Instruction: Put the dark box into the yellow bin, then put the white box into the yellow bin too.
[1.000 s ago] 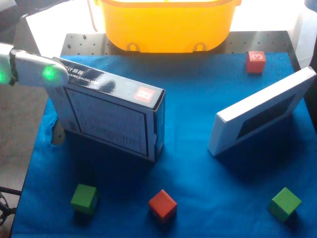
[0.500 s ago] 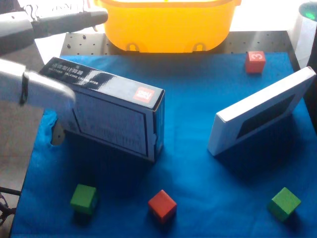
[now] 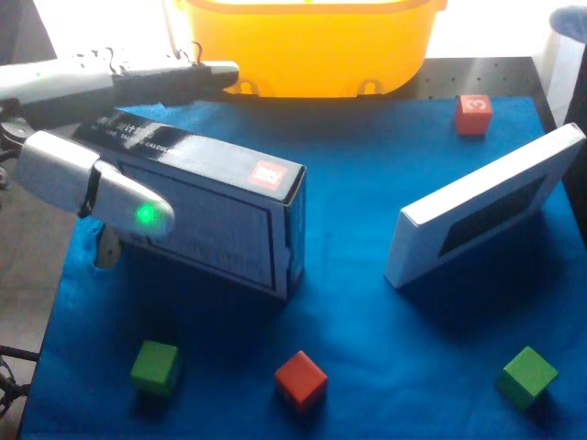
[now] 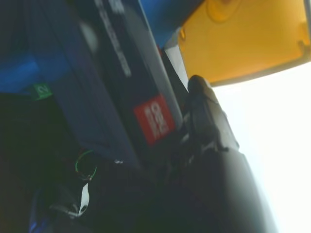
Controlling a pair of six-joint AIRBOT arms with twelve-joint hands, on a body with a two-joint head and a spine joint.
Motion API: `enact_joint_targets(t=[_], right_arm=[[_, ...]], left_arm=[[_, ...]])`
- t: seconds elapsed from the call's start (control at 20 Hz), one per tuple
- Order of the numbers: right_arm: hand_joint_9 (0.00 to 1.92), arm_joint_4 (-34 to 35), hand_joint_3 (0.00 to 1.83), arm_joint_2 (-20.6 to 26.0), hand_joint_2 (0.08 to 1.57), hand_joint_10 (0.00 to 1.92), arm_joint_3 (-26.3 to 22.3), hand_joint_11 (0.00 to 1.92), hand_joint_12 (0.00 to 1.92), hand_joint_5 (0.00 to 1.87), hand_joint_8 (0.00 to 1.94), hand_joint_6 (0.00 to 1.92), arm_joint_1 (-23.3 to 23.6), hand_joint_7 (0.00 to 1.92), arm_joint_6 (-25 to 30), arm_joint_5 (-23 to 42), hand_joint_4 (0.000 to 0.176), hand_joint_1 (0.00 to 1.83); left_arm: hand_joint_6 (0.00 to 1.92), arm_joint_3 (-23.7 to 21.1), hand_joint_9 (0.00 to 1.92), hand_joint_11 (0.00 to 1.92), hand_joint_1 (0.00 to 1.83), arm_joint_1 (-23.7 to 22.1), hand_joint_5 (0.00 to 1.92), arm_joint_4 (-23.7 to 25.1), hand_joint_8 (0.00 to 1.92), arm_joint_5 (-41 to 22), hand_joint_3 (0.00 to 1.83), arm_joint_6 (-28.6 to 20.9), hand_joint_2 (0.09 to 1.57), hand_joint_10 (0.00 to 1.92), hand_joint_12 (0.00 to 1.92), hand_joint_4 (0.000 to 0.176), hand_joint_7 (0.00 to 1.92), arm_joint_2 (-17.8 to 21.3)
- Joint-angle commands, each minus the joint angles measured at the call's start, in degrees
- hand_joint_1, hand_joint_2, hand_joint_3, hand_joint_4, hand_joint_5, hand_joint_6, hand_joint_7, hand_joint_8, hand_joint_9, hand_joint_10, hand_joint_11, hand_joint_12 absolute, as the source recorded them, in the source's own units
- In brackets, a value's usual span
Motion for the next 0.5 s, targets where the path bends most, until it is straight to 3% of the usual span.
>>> enact_joint_targets(t=[0.0,0.05,0.1,0.15,0.25,0.3,0.35,0.4,0.45], right_arm=[[0.28,-0.09,0.01,0.11,0.85,0.01,0.03,0.20,0.25,0.53,0.01,0.01,0.96,0.33,0.08,6.92,0.000,0.43],[0.29,-0.16,0.00,0.11,0.84,0.01,0.03,0.21,0.25,0.54,0.01,0.01,0.96,0.34,0.08,6.92,0.000,0.42],[0.28,-0.21,0.01,0.11,0.86,0.00,0.03,0.21,0.24,0.54,0.01,0.01,0.96,0.35,0.08,6.93,0.000,0.43],[0.28,-0.37,0.01,0.11,0.87,0.00,0.02,0.21,0.24,0.55,0.01,0.01,0.96,0.34,0.08,6.93,0.000,0.43],[0.29,-0.49,0.00,0.11,0.89,0.00,-0.10,0.22,0.22,0.55,0.00,0.00,0.97,0.35,0.08,6.93,0.000,0.43],[0.29,-0.53,0.00,0.11,0.90,0.00,-0.16,0.23,0.22,0.55,0.00,0.00,0.97,0.36,0.08,6.94,0.000,0.41],[0.30,-0.63,0.00,0.11,0.88,0.00,-0.23,0.22,0.22,0.55,0.01,0.00,0.97,0.37,0.08,6.94,0.000,0.41],[0.30,-0.66,0.00,0.11,0.88,0.01,-0.27,0.23,0.22,0.55,0.01,0.00,0.97,0.37,0.08,6.94,0.000,0.40],[0.29,-0.77,0.00,0.11,0.89,0.00,-0.34,0.22,0.21,0.54,0.00,0.00,0.97,0.37,0.08,6.94,0.000,0.38]], left_arm=[[0.00,0.11,0.23,0.25,0.61,-0.74,0.02,-2.69,0.01,-4.24,0.01,-0.66,0.66,0.02,0.04,0.065,0.22,-0.30],[0.00,0.20,0.24,0.26,0.61,-0.78,0.02,-2.31,0.01,-4.00,0.01,-0.66,0.69,0.01,0.03,0.060,0.23,-0.53],[0.00,0.44,0.21,0.25,0.62,-0.81,0.01,-2.08,0.00,-3.75,0.02,-0.66,0.73,0.00,0.03,0.026,0.19,-0.82],[0.01,0.76,0.32,0.35,0.65,-0.82,0.09,-2.02,0.01,-3.53,0.00,-0.77,0.68,0.02,0.05,0.033,0.28,-1.18],[0.01,2.01,0.45,0.46,0.84,-0.83,0.26,-1.96,0.01,-3.08,0.00,-1.12,0.56,0.01,0.06,0.000,0.40,-2.38],[0.02,2.35,0.58,0.60,1.11,-0.83,0.47,-1.76,0.01,-2.86,0.01,-1.12,0.67,0.02,0.10,0.000,0.53,-2.69],[0.04,2.99,0.86,0.80,1.27,-0.88,0.79,-1.28,0.04,-1.72,0.02,-1.10,0.87,0.05,0.15,0.000,0.83,-3.26],[0.40,3.39,1.08,0.98,1.38,-0.92,1.12,-1.00,0.24,-0.93,0.01,-1.09,0.97,0.71,0.24,0.000,1.25,-3.64],[0.28,3.98,1.14,1.12,1.41,-0.93,1.23,-0.76,0.30,-0.21,0.00,-1.09,0.99,0.87,0.35,0.000,1.35,-4.09]])
